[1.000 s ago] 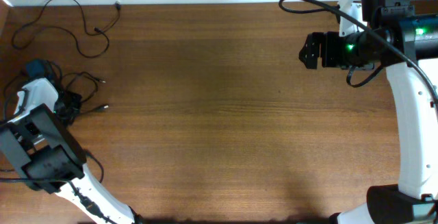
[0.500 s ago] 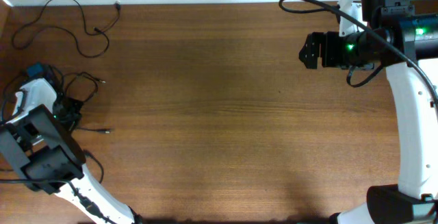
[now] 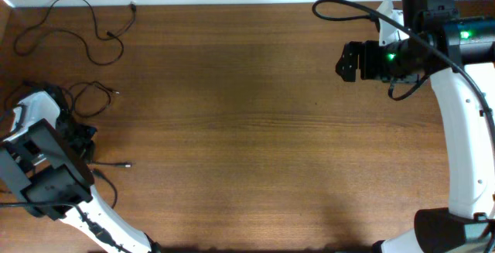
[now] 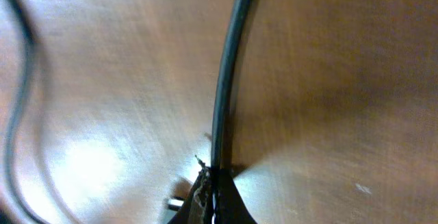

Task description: Untangle cables

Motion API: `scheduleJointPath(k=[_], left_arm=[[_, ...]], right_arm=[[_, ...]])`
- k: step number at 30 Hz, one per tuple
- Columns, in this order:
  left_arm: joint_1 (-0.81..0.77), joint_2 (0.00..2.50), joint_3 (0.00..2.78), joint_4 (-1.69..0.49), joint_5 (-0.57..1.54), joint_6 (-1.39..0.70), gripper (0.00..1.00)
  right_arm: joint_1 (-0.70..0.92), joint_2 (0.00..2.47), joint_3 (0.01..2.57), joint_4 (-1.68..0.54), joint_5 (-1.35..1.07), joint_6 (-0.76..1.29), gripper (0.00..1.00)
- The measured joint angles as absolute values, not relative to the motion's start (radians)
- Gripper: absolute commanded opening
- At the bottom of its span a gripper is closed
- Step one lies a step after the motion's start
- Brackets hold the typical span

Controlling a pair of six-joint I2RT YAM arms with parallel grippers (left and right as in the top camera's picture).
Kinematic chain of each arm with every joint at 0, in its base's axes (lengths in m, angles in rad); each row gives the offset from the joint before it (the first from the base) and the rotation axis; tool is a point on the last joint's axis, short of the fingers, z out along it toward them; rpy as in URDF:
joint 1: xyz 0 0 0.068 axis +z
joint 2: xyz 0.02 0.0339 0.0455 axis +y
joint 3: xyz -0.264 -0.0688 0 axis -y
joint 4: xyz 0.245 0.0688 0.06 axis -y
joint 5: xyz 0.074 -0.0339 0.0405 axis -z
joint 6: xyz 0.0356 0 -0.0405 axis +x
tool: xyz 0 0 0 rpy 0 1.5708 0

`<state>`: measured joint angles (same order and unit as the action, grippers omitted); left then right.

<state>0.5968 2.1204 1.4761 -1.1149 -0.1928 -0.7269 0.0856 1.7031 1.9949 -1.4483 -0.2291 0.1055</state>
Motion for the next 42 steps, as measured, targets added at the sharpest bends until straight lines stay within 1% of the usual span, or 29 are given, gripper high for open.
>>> scheduleJointPath(k=[4,5,6,8,9,13,15,17,18,19,21,22,24,30,31,32,33,34,37,42], left_arm=[[0.645,2.121,1.475,-1.156,-0.260,-0.759,0.00],[0.661,2.121,1.475,-1.156,-0.266,-0.763,0.05],[0.683,2.121,1.475,-1.156,-0.273,-0.768,0.15],[0.711,2.121,1.475,-1.156,-0.282,-0.770,0.49],[0.725,2.121,1.475,-1.156,-0.284,-0.776,0.52],[0.746,2.121,1.475,-1.148,-0.277,-0.780,0.59],[0.748,2.121,1.475,-1.145,-0.271,-0.779,0.65],[0.749,2.117,1.477,-1.132,-0.258,-0.768,0.65],[0.750,2.115,1.477,-1.116,-0.246,-0.759,0.64],[0.750,2.113,1.477,-1.096,-0.234,-0.745,0.59],[0.749,2.110,1.480,-1.060,-0.204,-0.721,0.57],[0.749,2.110,1.483,-1.051,-0.190,-0.704,0.57],[0.749,2.115,1.497,-1.046,-0.162,-0.672,0.63],[0.750,2.132,1.651,-1.175,-0.124,-0.630,0.68],[0.753,2.132,1.681,-1.190,-0.119,-0.627,0.72],[0.759,2.132,1.697,-1.195,-0.117,-0.625,0.79],[0.769,2.132,1.706,-1.198,-0.114,-0.622,0.91],[0.784,2.132,1.708,-1.209,-0.110,-0.620,0.94],[0.847,2.132,1.708,-1.255,-0.104,-0.597,0.99],[0.951,2.132,1.708,-1.276,-0.056,-0.541,0.99]], right_arm=[[0.086,1.705,1.993,-1.443,-0.229,0.105,0.98],[0.086,1.705,1.993,-1.441,-0.229,0.104,0.98],[0.086,1.705,1.993,-1.438,-0.229,0.105,0.98],[0.086,1.705,1.993,-1.436,-0.229,0.105,0.98],[0.086,1.705,1.993,-1.435,-0.229,0.105,0.98],[0.086,1.705,1.993,-1.428,-0.229,0.105,0.99],[0.086,1.705,1.993,-1.428,-0.229,0.105,0.99],[0.086,1.705,1.993,-1.428,-0.229,0.105,0.99],[0.086,1.705,1.993,-1.428,-0.229,0.105,0.99],[0.086,1.705,1.993,-1.428,-0.229,0.105,0.99],[0.086,1.705,1.993,-1.428,-0.229,0.105,0.99],[0.086,1.705,1.993,-1.428,-0.229,0.105,0.99],[0.086,1.705,1.993,-1.428,-0.229,0.105,0.99],[0.086,1.705,1.993,-1.428,-0.229,0.105,0.99],[0.086,1.705,1.993,-1.428,-0.229,0.105,0.99],[0.086,1.705,1.993,-1.428,-0.229,0.105,0.99],[0.086,1.705,1.993,-1.428,-0.229,0.105,0.99],[0.086,1.705,1.993,-1.428,-0.229,0.105,0.99],[0.086,1.705,1.993,-1.428,-0.229,0.105,0.99],[0.086,1.705,1.993,-1.428,-0.229,0.105,0.99]])
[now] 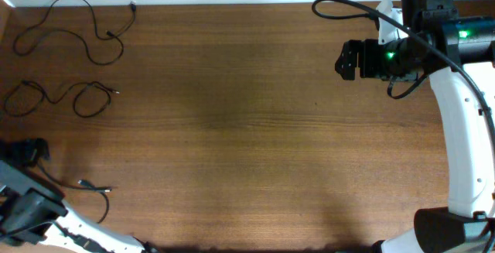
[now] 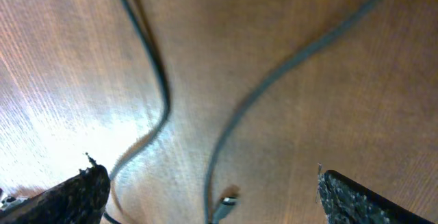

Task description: Untangle cables

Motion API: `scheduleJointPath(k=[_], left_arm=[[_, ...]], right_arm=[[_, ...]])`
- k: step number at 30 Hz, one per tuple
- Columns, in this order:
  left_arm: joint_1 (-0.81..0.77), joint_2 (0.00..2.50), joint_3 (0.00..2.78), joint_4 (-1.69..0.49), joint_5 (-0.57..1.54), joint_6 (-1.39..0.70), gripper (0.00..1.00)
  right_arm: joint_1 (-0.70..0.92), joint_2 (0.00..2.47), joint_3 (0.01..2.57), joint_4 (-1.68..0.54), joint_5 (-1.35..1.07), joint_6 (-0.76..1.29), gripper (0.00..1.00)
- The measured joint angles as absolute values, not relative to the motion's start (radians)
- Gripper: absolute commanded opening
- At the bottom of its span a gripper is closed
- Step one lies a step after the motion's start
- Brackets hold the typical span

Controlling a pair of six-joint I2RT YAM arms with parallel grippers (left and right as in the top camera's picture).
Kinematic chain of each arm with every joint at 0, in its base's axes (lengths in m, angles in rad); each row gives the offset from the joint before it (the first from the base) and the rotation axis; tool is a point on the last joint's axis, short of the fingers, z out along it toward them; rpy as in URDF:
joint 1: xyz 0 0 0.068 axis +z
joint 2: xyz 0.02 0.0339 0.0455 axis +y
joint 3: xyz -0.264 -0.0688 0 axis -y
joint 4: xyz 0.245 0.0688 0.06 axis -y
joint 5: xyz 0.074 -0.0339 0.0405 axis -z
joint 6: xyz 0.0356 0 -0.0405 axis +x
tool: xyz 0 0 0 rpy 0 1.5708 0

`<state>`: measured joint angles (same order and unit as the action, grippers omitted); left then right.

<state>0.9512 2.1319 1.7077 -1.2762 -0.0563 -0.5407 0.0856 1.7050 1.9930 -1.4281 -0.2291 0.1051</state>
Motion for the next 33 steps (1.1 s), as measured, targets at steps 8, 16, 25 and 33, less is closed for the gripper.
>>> scheduleJointPath(k=[8,16,25,33], left_arm=[[1.024,2.074,1.599,-1.133,-0.025,-0.456,0.99],[1.023,2.073,1.470,-1.028,0.012,-0.397,0.93],[1.023,2.073,1.454,-1.013,0.000,-0.377,0.80],[1.023,2.041,1.362,-0.906,0.001,-0.365,0.61]], right_arm=[[0.086,1.705,1.993,-1.412,-0.229,0.105,0.99],[0.086,1.705,1.993,-1.411,-0.229,0.105,0.99],[0.086,1.705,1.993,-1.409,-0.229,0.105,0.99],[0.086,1.705,1.993,-1.409,-0.229,0.105,0.99]])
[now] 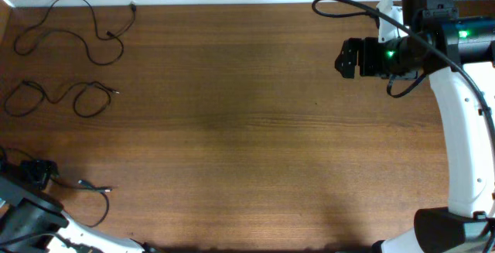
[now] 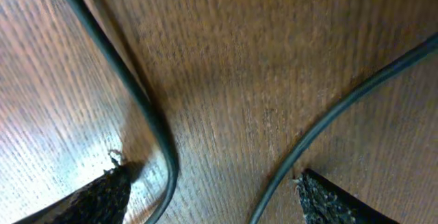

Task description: Untangle cables

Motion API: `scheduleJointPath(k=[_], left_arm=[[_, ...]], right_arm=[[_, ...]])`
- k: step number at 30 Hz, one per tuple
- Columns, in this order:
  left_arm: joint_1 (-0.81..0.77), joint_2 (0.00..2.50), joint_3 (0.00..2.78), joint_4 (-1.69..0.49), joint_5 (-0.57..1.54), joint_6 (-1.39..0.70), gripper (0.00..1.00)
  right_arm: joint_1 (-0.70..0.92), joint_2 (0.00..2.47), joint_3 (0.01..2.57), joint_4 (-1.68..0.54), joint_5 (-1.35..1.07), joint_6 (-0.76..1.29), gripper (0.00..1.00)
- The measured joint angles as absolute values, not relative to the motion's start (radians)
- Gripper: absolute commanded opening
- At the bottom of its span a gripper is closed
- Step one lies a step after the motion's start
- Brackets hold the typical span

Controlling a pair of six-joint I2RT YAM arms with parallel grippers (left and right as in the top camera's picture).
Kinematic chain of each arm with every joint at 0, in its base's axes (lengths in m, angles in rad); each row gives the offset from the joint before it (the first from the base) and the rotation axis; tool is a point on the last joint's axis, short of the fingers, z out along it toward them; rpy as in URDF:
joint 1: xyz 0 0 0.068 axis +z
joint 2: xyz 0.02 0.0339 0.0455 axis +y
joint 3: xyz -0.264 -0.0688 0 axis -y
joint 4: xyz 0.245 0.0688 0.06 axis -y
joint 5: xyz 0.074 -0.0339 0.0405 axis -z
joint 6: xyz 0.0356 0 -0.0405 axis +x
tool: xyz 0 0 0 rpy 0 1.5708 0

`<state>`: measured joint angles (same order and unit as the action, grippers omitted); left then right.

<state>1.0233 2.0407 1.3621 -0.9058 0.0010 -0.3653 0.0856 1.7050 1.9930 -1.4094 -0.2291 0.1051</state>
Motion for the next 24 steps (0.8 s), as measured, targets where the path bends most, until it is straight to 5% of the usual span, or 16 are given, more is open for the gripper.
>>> scheduleJointPath(k=[3,24], left_arm=[[1.022,2.032,1.348,-0.876,-0.004,-0.354,0.41],[1.029,2.029,1.339,-0.794,0.177,-0.534,0.19]], right_arm=[[0.086,1.705,1.993,-1.409,-0.229,0.105,0.99],[0.086,1.705,1.993,-1.409,-0.229,0.105,0.99]])
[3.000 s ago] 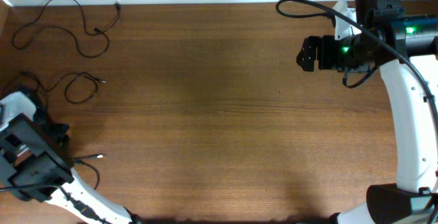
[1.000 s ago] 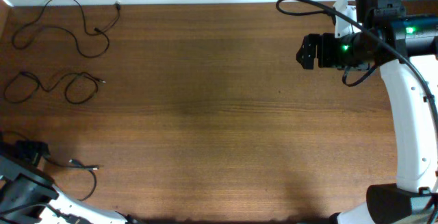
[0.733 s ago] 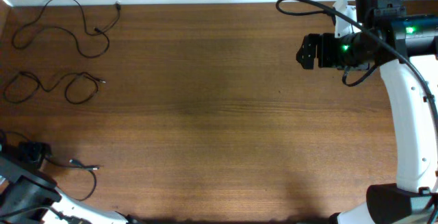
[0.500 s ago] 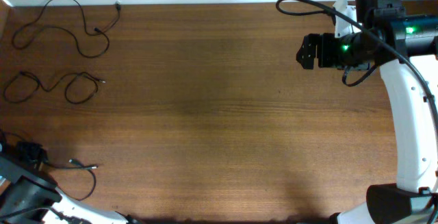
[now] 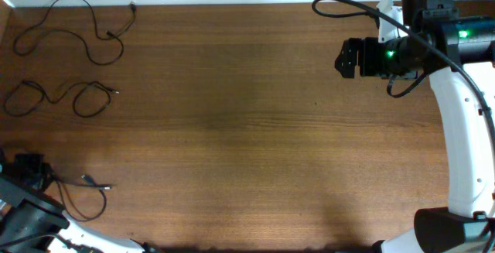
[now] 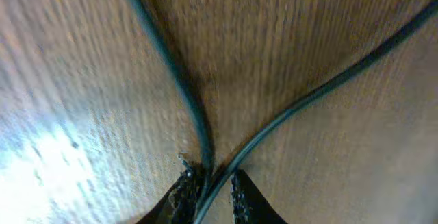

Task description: Untangle cables

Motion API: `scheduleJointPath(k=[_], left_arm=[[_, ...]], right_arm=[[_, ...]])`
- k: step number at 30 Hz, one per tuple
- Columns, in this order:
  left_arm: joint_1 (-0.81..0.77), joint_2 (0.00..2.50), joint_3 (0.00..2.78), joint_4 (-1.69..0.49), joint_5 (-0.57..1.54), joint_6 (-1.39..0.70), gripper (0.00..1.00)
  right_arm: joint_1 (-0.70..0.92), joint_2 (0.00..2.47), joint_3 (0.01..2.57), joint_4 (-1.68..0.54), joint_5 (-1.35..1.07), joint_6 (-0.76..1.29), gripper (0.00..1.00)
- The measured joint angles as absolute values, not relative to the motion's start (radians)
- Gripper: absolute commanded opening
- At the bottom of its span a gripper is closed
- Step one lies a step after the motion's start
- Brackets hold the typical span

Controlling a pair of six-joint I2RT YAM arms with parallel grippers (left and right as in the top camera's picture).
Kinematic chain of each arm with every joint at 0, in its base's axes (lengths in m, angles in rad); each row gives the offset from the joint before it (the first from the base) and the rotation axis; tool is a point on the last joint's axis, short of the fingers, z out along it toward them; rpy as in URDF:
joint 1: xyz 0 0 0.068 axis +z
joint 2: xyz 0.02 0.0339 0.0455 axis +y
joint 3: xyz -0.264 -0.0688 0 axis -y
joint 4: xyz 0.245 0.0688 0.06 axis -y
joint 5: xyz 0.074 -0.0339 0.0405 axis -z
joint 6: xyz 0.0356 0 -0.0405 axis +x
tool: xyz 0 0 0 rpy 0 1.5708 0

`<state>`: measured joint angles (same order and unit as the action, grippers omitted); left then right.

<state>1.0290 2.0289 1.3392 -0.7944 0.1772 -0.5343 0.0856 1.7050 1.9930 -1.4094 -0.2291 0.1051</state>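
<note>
Three thin black cables lie apart at the table's left in the overhead view: one at the far corner (image 5: 77, 29), one below it (image 5: 54, 98), and a third cable (image 5: 87, 195) looped at the near left. My left gripper (image 5: 29, 168) sits at that loop's left end. In the left wrist view the left gripper (image 6: 209, 190) is shut on two strands of this cable (image 6: 301, 101), which meet between the fingers (image 6: 181, 195). My right gripper (image 5: 346, 59) hangs over the far right, away from every cable; its jaws are unclear.
The right arm (image 5: 464, 129) runs down the table's right side, with its own thick black hose (image 5: 348, 7) arching at the back. The table's left edge (image 5: 3, 90) and near edge are close to the left gripper.
My left gripper's jaws stood wide apart on either side of the two strands; now they are shut on them. The near cable's loop has shifted slightly. The right arm has not moved.
First my left gripper was shut on a cable strand just below the middle cable. Then it stood open at the near left corner, with that cable lying there apart from the others. Later it was low and open over two strands, and now it grips them.
</note>
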Motion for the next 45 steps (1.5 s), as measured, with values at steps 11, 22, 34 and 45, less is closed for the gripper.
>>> scheduleJointPath(k=[11,22,34,45], left_arm=[[1.029,2.035,1.325,-0.739,0.325,-0.721,0.20],[1.028,2.041,1.317,-0.636,0.442,-0.833,0.93],[1.020,2.012,1.341,-0.789,0.318,-0.649,0.99],[1.020,1.820,1.335,-0.975,0.086,-0.461,0.99]], right_arm=[[0.086,1.705,1.993,-1.410,-0.229,0.105,0.99],[0.086,1.705,1.993,-1.410,-0.229,0.105,0.99],[0.086,1.705,1.993,-1.410,-0.229,0.105,0.99],[0.086,1.705,1.993,-1.401,-0.229,0.105,0.99]])
